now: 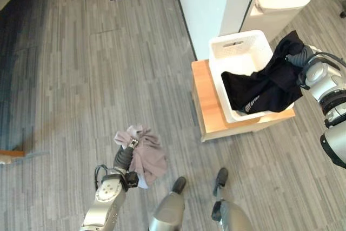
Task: Pick up bed clothes into laundry basket.
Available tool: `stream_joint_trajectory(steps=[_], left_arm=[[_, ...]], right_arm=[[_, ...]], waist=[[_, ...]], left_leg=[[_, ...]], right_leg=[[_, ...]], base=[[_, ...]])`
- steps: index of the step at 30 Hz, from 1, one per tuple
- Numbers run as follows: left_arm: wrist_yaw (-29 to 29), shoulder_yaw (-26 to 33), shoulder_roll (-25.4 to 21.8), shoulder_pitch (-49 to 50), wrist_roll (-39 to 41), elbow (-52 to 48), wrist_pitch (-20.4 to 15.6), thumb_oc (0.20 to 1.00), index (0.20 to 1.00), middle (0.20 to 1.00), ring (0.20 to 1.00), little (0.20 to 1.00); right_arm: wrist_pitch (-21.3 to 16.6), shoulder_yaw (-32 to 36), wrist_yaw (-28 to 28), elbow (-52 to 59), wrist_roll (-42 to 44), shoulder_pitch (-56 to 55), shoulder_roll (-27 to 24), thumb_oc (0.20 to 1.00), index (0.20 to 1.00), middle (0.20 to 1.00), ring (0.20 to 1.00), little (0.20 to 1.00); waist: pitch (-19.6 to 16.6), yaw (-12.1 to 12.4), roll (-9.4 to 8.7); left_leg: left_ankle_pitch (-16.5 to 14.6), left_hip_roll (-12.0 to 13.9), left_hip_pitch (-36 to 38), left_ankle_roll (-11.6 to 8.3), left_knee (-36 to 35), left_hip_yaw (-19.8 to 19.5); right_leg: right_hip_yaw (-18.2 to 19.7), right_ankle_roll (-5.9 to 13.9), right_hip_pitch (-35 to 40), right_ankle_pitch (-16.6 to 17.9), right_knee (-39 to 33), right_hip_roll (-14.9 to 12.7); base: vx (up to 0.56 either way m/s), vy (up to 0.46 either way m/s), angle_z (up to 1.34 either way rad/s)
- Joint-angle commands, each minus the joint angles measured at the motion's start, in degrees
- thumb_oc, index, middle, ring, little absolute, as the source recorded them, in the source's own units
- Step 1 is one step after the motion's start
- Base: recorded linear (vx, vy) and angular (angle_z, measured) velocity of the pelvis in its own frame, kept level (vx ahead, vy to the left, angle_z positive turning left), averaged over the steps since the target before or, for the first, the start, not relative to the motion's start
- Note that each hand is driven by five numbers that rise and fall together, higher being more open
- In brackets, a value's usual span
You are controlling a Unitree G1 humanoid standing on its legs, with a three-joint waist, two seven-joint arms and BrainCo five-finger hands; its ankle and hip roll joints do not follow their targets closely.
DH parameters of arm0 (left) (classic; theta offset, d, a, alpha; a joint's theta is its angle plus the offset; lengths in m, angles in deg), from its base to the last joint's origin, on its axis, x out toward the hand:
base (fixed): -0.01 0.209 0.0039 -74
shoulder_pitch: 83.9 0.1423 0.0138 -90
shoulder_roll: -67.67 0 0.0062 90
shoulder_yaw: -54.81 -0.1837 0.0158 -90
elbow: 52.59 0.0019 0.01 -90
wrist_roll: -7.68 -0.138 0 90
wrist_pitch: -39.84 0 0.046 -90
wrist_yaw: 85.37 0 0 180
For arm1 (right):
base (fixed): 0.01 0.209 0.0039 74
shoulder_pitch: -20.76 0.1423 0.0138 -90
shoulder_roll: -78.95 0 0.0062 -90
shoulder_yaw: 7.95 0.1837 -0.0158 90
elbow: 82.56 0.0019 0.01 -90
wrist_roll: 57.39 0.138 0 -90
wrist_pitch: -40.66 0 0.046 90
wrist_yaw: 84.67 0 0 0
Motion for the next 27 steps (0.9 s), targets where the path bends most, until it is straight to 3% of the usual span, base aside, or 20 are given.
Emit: stream_joint_trajectory(steps=[1,13,14,19,27], left_arm=[[-0.33,0.68,-3.93,-1.72,1.36,-6.02,-4.41,0.200,0.200,0.200,0.200,0.200],[-1.45,-0.92,-3.70,-4.09,2.24,-5.19,-5.25,0.200,0.200,0.200,0.200,0.200],[-1.58,-0.95,-3.69,-4.46,2.22,-4.87,-5.14,0.200,0.200,0.200,0.200,0.200],[-0.45,-0.87,-4.20,-4.84,1.71,-4.33,-4.59,0.200,0.200,0.200,0.200,0.200],[-0.33,-0.66,-4.34,-6.62,0.93,-5.01,-3.88,0.200,0.200,0.200,0.200,0.200]], right_arm=[[-1.17,-3.15,-1.80,2.20,-2.67,7.74,-2.53,0.200,0.200,0.200,0.200,0.200],[-1.67,-5.49,-0.79,4.05,-1.57,11.48,3.53,0.200,0.200,0.200,0.200,0.200],[-1.00,-4.69,0.47,1.67,-0.76,10.56,4.04,1.000,1.000,1.000,1.000,1.000],[1.01,-5.79,5.38,-4.30,-2.64,10.85,4.74,1.000,1.000,1.000,1.000,1.000],[2.59,-5.73,7.08,-5.41,-6.05,10.26,2.51,1.000,1.000,1.000,1.000,1.000]], waist=[[0.61,2.30,-0.09],[1.01,3.44,-0.09],[1.17,3.72,0.03],[1.29,4.02,0.17],[1.87,3.23,0.26]], left_leg=[[10.11,0.53,-2.59,0.02,-7.73,-1.99],[10.64,0.53,-2.96,-0.29,-8.34,-2.73],[10.72,0.47,-3.00,-0.27,-8.39,-2.91],[10.82,0.25,-3.05,-0.26,-8.42,-3.20],[10.96,0.15,-3.16,-0.17,-8.76,-2.83]], right_leg=[[-2.14,4.04,9.13,-12.02,2.63,-0.29],[-2.79,4.13,9.09,-12.01,1.94,-0.24],[-2.91,4.17,9.03,-11.93,1.96,-0.34],[-3.42,4.18,9.27,-11.99,1.94,-0.50],[-3.26,4.41,8.81,-11.62,2.22,-0.88]], base=[[0.00,0.000,0.00],[0.00,-0.005,0.01],[-0.01,0.002,0.08],[-0.01,0.000,0.10],[-0.01,0.008,0.02]])
